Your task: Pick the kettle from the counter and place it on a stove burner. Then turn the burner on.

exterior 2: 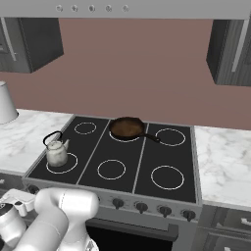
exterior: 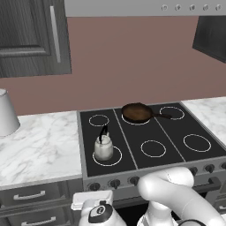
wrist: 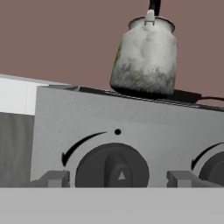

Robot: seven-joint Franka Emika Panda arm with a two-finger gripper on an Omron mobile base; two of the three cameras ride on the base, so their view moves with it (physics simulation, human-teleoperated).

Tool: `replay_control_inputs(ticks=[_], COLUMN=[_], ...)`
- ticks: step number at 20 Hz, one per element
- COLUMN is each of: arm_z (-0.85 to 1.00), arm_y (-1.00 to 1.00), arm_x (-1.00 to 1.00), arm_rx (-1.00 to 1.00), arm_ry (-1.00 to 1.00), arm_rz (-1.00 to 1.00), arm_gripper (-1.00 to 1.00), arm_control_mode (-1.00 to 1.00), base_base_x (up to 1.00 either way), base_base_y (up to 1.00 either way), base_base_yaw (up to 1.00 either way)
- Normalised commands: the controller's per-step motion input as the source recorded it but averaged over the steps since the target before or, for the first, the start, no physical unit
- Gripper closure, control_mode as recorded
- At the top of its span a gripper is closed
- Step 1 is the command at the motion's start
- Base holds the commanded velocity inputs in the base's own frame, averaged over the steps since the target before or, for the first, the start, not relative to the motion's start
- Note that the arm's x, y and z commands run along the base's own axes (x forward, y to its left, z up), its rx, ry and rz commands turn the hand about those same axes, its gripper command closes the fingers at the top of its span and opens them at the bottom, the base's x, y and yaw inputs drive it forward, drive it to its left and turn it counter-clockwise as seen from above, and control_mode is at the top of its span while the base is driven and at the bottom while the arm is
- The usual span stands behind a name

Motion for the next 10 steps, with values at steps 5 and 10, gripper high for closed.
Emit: replay_control_inputs(ticks=[5, 10], arm_z=[0.00, 0.00], arm_y=[0.00, 0.00], arm_x=[0.07, 0.00], arm_rx=[0.00, 0.00], arm_ry=[0.00, 0.00], arm_rz=[0.00, 0.00], arm_gripper=[1.00, 1.00], arm_control_mode=[-1.00, -1.00], base_base_x=[0.00, 0.00], base_base_y=[0.00, 0.00], base_base_yaw=[0.00, 0.00])
